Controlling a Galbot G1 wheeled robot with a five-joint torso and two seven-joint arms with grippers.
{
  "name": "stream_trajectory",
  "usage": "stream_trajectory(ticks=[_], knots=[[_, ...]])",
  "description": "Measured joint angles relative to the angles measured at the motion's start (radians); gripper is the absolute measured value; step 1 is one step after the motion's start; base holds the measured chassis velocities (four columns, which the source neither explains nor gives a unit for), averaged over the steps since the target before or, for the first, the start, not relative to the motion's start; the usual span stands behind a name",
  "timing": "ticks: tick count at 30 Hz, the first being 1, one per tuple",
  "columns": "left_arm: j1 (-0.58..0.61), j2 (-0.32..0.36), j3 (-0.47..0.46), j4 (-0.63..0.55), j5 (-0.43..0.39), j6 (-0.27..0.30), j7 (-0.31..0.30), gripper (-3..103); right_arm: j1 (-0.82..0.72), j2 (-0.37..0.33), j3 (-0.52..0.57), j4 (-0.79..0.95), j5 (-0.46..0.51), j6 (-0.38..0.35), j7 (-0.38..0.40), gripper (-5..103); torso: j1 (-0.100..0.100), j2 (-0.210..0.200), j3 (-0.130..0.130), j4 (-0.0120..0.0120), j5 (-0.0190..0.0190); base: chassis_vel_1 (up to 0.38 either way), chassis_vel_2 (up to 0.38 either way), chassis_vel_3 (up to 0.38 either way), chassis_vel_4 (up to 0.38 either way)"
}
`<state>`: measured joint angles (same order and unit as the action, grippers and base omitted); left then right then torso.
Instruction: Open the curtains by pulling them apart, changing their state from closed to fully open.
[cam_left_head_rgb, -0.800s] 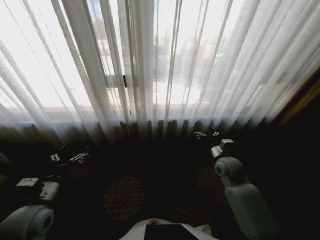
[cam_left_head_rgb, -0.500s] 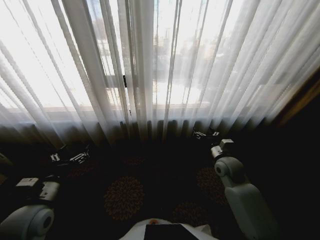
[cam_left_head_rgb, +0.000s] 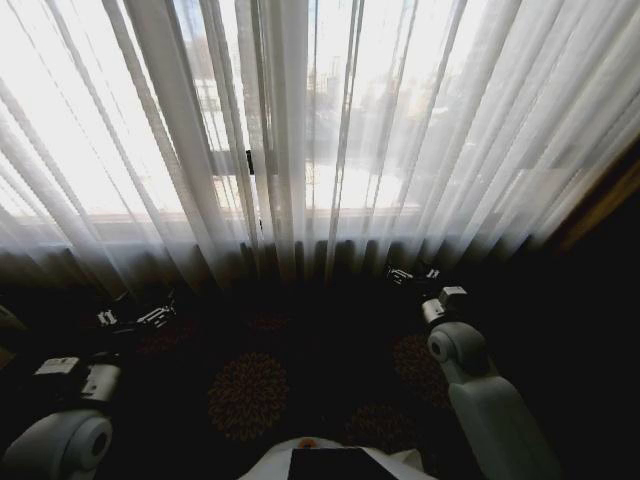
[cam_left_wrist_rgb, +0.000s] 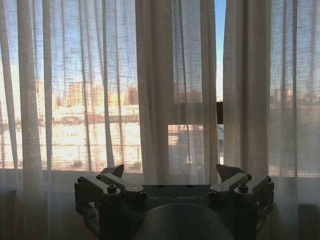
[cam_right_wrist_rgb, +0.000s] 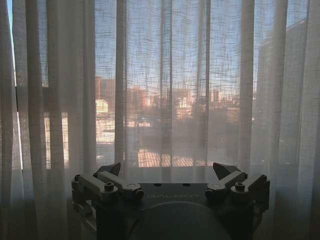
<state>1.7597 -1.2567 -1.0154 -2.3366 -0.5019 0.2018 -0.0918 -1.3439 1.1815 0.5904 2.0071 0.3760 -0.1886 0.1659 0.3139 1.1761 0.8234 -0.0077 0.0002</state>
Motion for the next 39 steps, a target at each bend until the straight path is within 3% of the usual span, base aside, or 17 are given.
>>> stream_trajectory(ticks=[2, 5, 7, 8, 12, 13, 15, 17, 18, 21, 26, 30, 32, 36, 39], knots=[[-0.003, -0.018, 0.032, 0.033, 0.034, -0.048, -0.081, 100, -0.078, 0.032, 0.017, -0.005, -0.062, 0.084, -0.001, 100, 0.0, 0.0, 0.0, -0.0001, -0.0001, 0.0, 0.0, 0.0, 0.0], [-0.004, -0.027, 0.048, 0.05, 0.053, -0.074, -0.126, 100, -0.127, 0.051, 0.028, -0.009, -0.099, 0.136, -0.002, 100, 0.0, 0.0, 0.0, 0.0, 0.0, 0.0, 0.0, 0.0, 0.0], [-0.006, -0.043, 0.077, 0.081, 0.085, -0.117, -0.201, 100, -0.198, 0.08, 0.043, -0.014, -0.155, 0.213, -0.004, 100, 0.0, 0.0, 0.0, 0.0, 0.0, 0.0, 0.0, 0.0, 0.0], [-0.006, -0.043, 0.077, 0.081, 0.085, -0.117, -0.201, 100, -0.198, 0.08, 0.043, -0.014, -0.155, 0.213, -0.004, 100, 0.0, 0.0, 0.0, 0.0, 0.0, 0.0, 0.0, 0.0, 0.0], [-0.01, -0.069, 0.123, 0.129, 0.136, -0.187, -0.321, 100, -0.324, 0.132, 0.07, -0.022, -0.253, 0.348, -0.011, 100, 0.0, 0.0, 0.0, 0.0001, -0.0001, 0.0, 0.0, 0.0, 0.0], [-0.01, -0.069, 0.123, 0.129, 0.136, -0.187, -0.321, 100, -0.324, 0.132, 0.07, -0.022, -0.253, 0.348, -0.011, 100, 0.0, 0.0, 0.0, 0.0001, -0.0001, 0.0, 0.0, 0.0, 0.0], [-0.013, -0.082, 0.146, 0.153, 0.161, -0.222, -0.38, 100, -0.369, 0.158, 0.061, -0.002, -0.282, 0.388, -0.043, 100, 0.0, 0.0, 0.0, -0.0007, 0.0005, 0.0, 0.0, 0.0, 0.0], [-0.014, -0.096, 0.171, 0.179, 0.189, -0.259, -0.445, 100, -0.375, 0.161, 0.051, 0.014, -0.287, 0.388, -0.058, 100, 0.0, 0.0, 0.0, 0.0003, -0.0003, 0.0, 0.0, 0.0, 0.0], [-0.014, -0.096, 0.171, 0.179, 0.189, -0.259, -0.445, 100, -0.375, 0.161, 0.051, 0.014, -0.287, 0.388, -0.058, 100, 0.0, 0.0, 0.0, 0.0003, -0.0003, 0.0, 0.0, 0.0, 0.0], [-0.018, -0.118, 0.211, 0.221, 0.234, -0.32, -0.55, 100, -0.354, 0.163, 0.042, 0.015, -0.287, 0.373, -0.06, 100, 0.0, 0.0, 0.0, 0.0002, 0.0001, 0.0, 0.0, 0.0, 0.0], [-0.02, -0.137, 0.244, 0.256, 0.271, -0.371, -0.638, 100, -0.339, 0.165, 0.04, 0.012, -0.287, 0.362, -0.06, 100, 0.0, 0.0, 0.0, 0.0002, 0.0002, 0.0, 0.0, 0.0, 0.0], [-0.024, -0.165, 0.295, 0.309, 0.327, -0.447, -0.77, 100, -0.325, 0.167, 0.038, 0.012, -0.292, 0.341, -0.059, 100, 0.0, 0.0, 0.0, 0.0001, 0.0001, 0.0, 0.0, 0.0, 0.0], [-0.024, -0.169, 0.302, 0.316, 0.335, -0.457, -0.787, 100, -0.323, 0.168, 0.037, 0.012, -0.298, 0.338, -0.059, 100, 0.0, 0.0, 0.0, 0.0, 0.0001, 0.0, 0.0, 0.0, 0.0], [-0.028, -0.193, 0.345, 0.361, 0.383, -0.522, -0.901, 100, -0.313, 0.178, 0.032, 0.009, -0.336, 0.327, -0.054, 100, 0.0, 0.0, 0.0, 0.0001, -0.0003, 0.0, 0.0, 0.0, 0.0], [-0.028, -0.195, 0.349, 0.365, 0.388, -0.528, -0.91, 100, -0.313, 0.179, 0.031, 0.007, -0.339, 0.326, -0.053, 100, 0.0, 0.0, 0.0, 0.0, 0.0001, 0.0, 0.0, 0.0, 0.0]])
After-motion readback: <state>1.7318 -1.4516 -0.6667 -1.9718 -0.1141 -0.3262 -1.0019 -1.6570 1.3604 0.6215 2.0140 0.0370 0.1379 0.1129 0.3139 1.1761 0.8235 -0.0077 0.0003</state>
